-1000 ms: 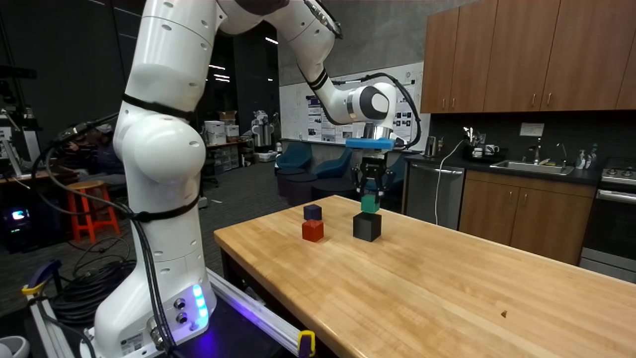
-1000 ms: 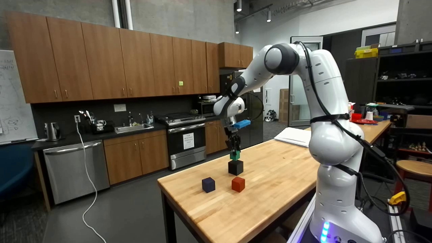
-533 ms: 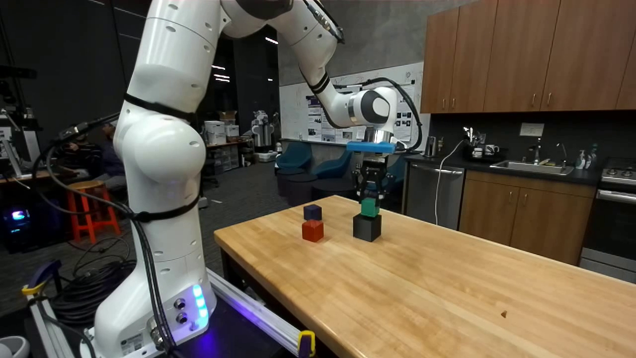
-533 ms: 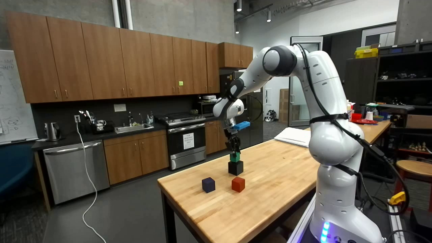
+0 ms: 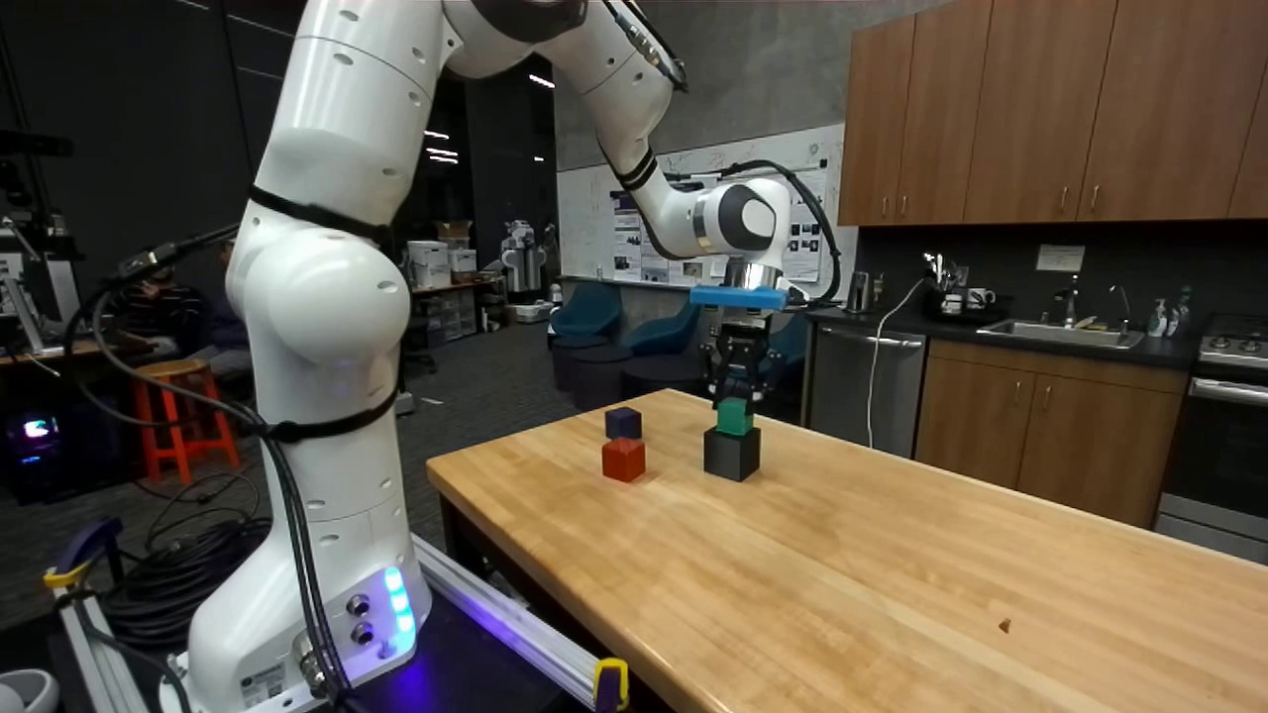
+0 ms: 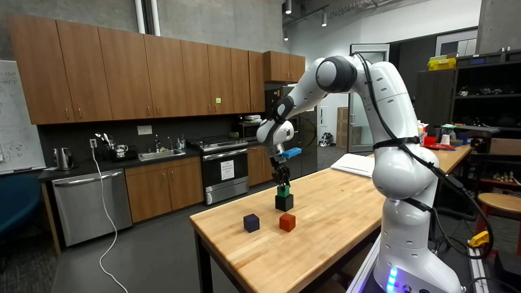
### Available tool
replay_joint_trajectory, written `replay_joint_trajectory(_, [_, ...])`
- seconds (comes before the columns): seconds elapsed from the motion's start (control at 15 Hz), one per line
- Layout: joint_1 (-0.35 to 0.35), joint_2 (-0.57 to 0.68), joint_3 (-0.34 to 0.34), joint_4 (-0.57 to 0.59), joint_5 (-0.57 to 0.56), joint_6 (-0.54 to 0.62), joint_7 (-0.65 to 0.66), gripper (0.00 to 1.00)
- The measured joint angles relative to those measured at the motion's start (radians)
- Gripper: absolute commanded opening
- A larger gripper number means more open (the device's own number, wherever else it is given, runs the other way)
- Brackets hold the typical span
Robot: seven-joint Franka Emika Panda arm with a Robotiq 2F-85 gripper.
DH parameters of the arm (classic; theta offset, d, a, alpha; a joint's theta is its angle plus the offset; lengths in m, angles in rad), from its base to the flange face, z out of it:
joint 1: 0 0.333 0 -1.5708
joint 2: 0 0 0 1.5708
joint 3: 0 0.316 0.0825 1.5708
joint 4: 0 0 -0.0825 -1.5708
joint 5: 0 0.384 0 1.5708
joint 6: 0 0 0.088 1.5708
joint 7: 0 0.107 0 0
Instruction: Use the green block to knock off the purple block, then put the green block on the black block
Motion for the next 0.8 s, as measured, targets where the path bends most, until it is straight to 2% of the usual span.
replay_joint_trajectory(0.07, [0.001, 0.000, 0.001, 0.000, 0.000, 0.000, 0.000, 0.31])
replay_joint_trajectory(0.13, [0.001, 0.000, 0.001, 0.000, 0.000, 0.000, 0.000, 0.76])
replay_joint_trajectory(0.27, [0.002, 0.000, 0.002, 0.000, 0.000, 0.000, 0.000, 0.80])
replay_joint_trajectory(0.47, [0.001, 0.002, 0.002, -0.002, 0.000, 0.000, 0.000, 0.98])
replay_joint_trajectory(0.8, [0.001, 0.000, 0.002, -0.011, 0.000, 0.002, 0.000, 1.00])
